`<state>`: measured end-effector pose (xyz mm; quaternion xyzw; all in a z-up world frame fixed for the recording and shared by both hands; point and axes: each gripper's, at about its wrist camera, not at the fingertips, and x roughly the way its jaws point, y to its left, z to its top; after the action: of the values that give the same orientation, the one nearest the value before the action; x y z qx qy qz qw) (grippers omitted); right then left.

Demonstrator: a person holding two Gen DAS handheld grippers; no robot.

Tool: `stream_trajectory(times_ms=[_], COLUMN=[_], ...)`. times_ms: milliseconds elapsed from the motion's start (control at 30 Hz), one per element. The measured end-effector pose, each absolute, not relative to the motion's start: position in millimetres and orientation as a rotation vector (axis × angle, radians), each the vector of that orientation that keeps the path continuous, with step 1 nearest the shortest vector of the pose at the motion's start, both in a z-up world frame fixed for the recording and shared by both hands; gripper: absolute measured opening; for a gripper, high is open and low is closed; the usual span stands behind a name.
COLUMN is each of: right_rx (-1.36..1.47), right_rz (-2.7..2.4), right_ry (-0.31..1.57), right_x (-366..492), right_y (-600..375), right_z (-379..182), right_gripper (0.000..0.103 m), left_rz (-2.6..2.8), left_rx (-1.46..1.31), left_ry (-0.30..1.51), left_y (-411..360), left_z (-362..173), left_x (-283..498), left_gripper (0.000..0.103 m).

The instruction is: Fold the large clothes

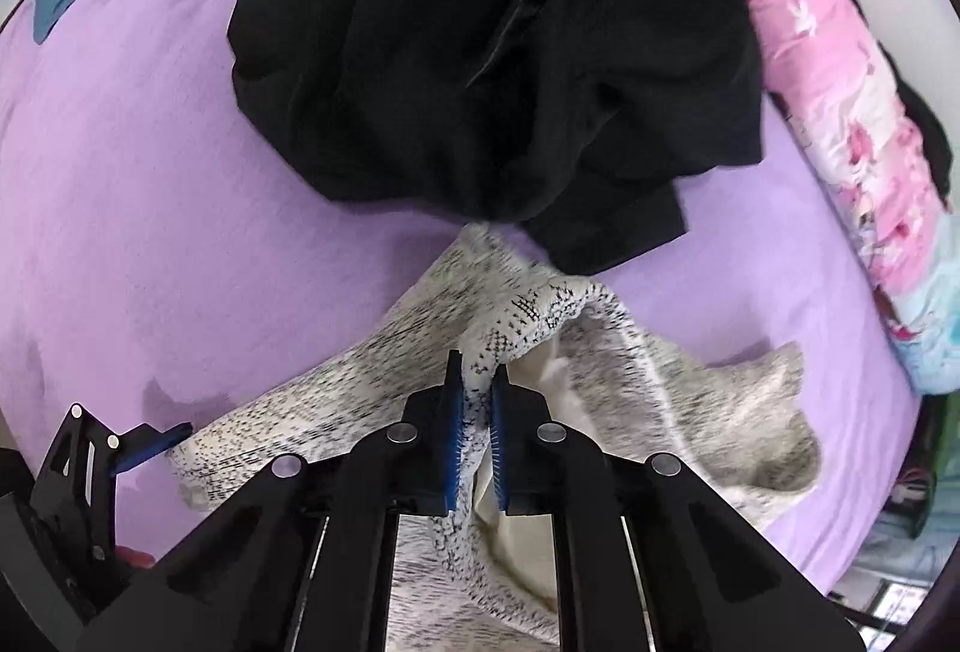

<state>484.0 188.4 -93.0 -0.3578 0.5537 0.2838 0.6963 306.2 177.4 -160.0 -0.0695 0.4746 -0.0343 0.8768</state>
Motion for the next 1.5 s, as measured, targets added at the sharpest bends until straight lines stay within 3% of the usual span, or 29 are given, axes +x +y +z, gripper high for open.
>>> stream_trajectory(times_ms=[267,833,867,933,967,1033,1100,1267,1500], right_rx=[-0.904,-0.938,-0.931,-0.945,-0.968,-0.963,-0.958,-0.979,-0.882], right_rz=[0.594,0.576,0.574,0.570,0.562,0.581,0.602,0.648,0.643], right_ry=[1.200,1.332,1.333,1.305,1.280,1.245,1.229,1.160,1.244], right_x=[521.4,557.7,558.0,557.2,555.8,551.1,543.9,522.3,528.0], right_y=[186.9,192.7,192.3,191.2,189.6,184.1,172.7,119.6,25.1], right_z=[-75.4,-178.3,-175.6,-165.2,-157.1,-136.5,-111.5,-66.9,-61.2], right_gripper=[0.008,0.010,0.012,0.025,0.042,0.046,0.059,0.062,0.061], left_rz=[-0.074,-0.076,-0.075,-0.076,-0.076,-0.077,-0.078,-0.086,-0.100], left_rx=[-0.140,-0.129,-0.130,-0.126,-0.126,-0.127,-0.129,-0.133,-0.153], left_ry=[0.990,1.000,1.003,1.006,1.007,1.012,1.015,1.014,0.965], left_y=[178.3,177.9,177.8,176.7,176.9,176.8,177.0,176.8,163.7], left_z=[-161.5,-159.7,-159.3,-159.3,-159.4,-158.3,-157.9,-152.1,-127.2], left_x=[305.9,305.0,304.4,302.9,303.1,302.9,305.2,310.2,304.7], left_gripper=[0.098,0.098,0.098,0.098,0.098,0.098,0.098,0.097,0.097])
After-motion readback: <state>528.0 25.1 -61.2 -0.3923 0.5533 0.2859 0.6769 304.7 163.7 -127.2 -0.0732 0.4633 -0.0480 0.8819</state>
